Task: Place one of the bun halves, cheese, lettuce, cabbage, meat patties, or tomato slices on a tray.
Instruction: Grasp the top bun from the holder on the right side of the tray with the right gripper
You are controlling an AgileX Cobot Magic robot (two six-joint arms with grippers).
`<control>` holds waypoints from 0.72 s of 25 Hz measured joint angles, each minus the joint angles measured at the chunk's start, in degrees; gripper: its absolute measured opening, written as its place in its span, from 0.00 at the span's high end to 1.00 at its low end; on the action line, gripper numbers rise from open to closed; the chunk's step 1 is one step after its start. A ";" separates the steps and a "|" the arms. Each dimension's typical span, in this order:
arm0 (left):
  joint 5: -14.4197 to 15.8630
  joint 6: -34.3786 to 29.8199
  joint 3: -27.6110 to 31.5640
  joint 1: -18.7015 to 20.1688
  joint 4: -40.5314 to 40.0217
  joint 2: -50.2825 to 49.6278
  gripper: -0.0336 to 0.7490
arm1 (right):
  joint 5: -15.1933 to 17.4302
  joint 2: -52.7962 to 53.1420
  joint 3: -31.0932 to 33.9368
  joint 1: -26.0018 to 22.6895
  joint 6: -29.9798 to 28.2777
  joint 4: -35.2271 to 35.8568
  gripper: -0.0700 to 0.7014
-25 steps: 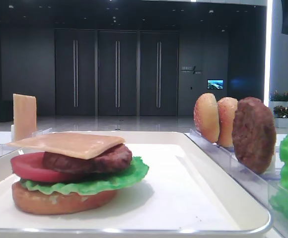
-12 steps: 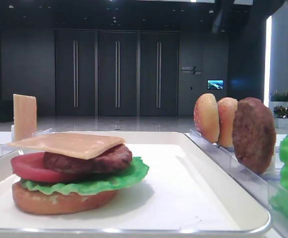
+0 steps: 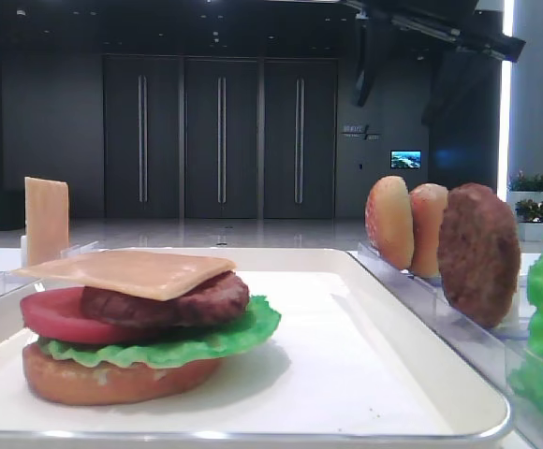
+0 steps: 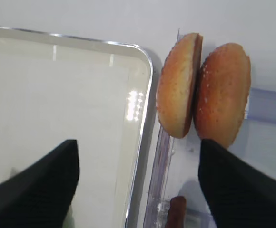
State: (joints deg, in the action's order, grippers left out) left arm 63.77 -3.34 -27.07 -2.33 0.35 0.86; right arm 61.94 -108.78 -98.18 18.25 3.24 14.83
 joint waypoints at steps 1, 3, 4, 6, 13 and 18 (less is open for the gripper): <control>0.00 0.00 0.00 0.00 0.00 0.00 0.30 | -0.77 -0.13 0.00 0.00 0.05 0.11 0.26; 0.00 0.00 0.00 0.00 0.00 0.00 0.30 | -2.25 -0.58 -0.07 0.00 0.21 0.24 0.26; 0.00 0.00 0.00 0.00 0.00 0.00 0.30 | -2.71 -0.76 -0.11 0.00 0.25 0.30 0.26; 0.00 0.00 0.00 0.00 0.00 0.00 0.30 | -3.39 -1.64 -0.11 0.00 0.25 0.37 0.26; 0.00 0.00 0.00 0.00 0.00 0.00 0.30 | -4.31 -4.30 -0.42 0.00 0.25 0.19 0.26; 0.00 0.00 0.00 0.00 0.00 0.00 0.30 | -5.17 -5.83 -0.42 0.00 0.02 0.19 0.26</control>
State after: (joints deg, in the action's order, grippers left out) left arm 63.77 -3.34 -27.07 -2.33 0.35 0.86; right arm 56.76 -114.60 -98.60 18.25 3.26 15.02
